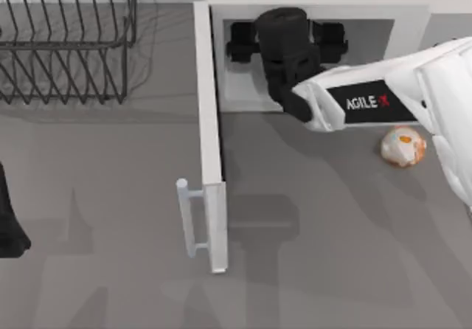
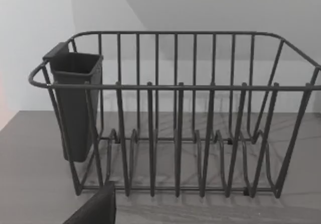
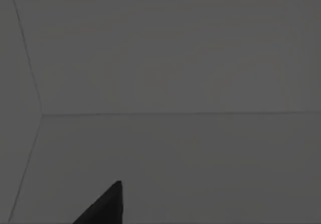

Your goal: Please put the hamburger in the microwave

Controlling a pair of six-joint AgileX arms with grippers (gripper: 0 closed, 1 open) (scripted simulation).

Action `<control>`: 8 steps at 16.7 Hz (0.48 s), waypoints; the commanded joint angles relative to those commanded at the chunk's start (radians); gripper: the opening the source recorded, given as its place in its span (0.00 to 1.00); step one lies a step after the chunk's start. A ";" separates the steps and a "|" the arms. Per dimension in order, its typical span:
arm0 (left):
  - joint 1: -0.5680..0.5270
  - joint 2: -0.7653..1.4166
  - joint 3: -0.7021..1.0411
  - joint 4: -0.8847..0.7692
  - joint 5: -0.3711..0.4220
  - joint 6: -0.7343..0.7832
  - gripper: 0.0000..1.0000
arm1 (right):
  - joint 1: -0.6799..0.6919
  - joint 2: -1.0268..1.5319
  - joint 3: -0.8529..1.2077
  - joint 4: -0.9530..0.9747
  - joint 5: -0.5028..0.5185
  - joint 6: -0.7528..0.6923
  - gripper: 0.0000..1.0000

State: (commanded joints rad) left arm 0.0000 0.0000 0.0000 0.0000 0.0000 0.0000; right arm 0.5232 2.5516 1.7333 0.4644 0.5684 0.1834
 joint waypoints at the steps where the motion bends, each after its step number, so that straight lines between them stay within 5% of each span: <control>1: 0.000 0.000 0.000 0.000 0.000 0.000 1.00 | 0.001 -0.002 -0.002 0.001 0.001 0.001 1.00; 8: 0.000 0.000 0.000 0.000 0.000 0.000 1.00 | 0.104 -0.153 -0.290 0.107 0.092 0.055 1.00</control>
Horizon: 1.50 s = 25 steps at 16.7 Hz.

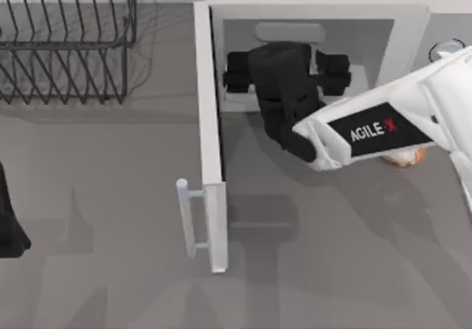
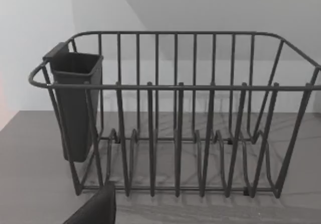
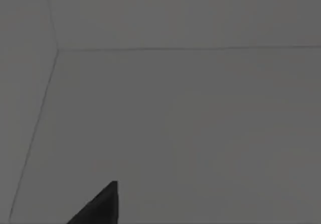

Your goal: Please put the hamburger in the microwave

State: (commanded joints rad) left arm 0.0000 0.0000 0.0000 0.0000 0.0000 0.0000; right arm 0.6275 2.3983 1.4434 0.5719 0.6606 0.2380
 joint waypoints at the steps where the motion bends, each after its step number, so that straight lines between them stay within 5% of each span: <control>1: 0.000 0.000 0.000 0.000 0.000 0.000 1.00 | 0.023 -0.033 -0.073 0.023 0.020 0.013 1.00; 9: 0.000 0.000 0.000 0.000 0.000 0.000 1.00 | 0.181 -0.267 -0.528 0.187 0.164 0.094 1.00; 17: 0.000 0.000 0.000 0.000 0.000 0.000 1.00 | 0.184 -0.309 -0.530 0.156 0.171 0.097 1.00; 25: 0.000 0.000 0.000 0.000 0.000 0.000 1.00 | 0.184 -0.550 -0.447 -0.184 0.166 0.097 1.00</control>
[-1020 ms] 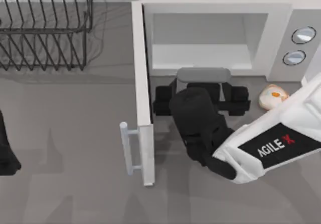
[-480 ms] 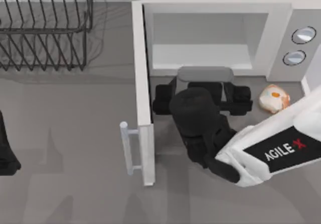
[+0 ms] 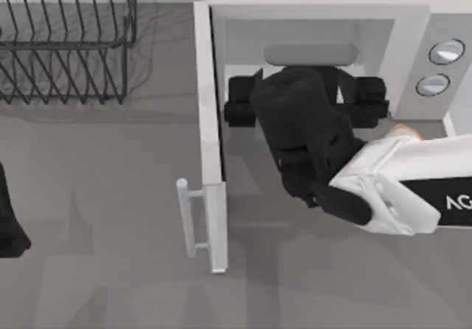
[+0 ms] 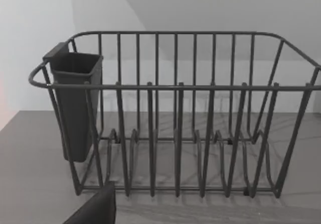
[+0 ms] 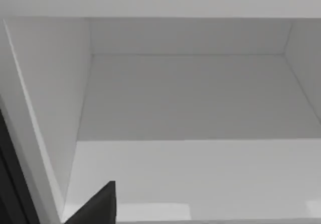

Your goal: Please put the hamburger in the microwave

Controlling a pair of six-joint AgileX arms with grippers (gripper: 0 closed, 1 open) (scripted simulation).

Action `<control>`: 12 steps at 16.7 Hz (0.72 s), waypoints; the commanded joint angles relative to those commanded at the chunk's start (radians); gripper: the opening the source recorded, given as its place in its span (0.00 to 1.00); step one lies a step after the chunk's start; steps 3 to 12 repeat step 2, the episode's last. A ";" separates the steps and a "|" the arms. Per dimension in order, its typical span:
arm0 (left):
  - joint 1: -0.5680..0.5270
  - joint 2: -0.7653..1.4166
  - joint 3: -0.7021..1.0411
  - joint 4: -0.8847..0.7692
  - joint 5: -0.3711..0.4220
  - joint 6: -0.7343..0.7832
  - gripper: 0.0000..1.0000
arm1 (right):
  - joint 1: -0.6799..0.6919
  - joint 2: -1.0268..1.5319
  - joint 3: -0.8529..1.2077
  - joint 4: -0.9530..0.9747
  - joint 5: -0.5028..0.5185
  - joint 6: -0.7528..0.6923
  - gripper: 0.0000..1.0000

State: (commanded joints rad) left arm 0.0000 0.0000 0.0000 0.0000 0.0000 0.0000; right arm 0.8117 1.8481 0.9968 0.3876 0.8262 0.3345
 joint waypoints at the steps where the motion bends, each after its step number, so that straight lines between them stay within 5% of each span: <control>1: 0.000 0.000 0.000 0.000 0.000 0.000 1.00 | 0.000 -0.012 0.004 -0.013 0.000 -0.001 1.00; 12: 0.000 0.000 0.000 0.000 0.000 0.000 1.00 | 0.000 -0.014 0.005 -0.015 0.000 -0.001 1.00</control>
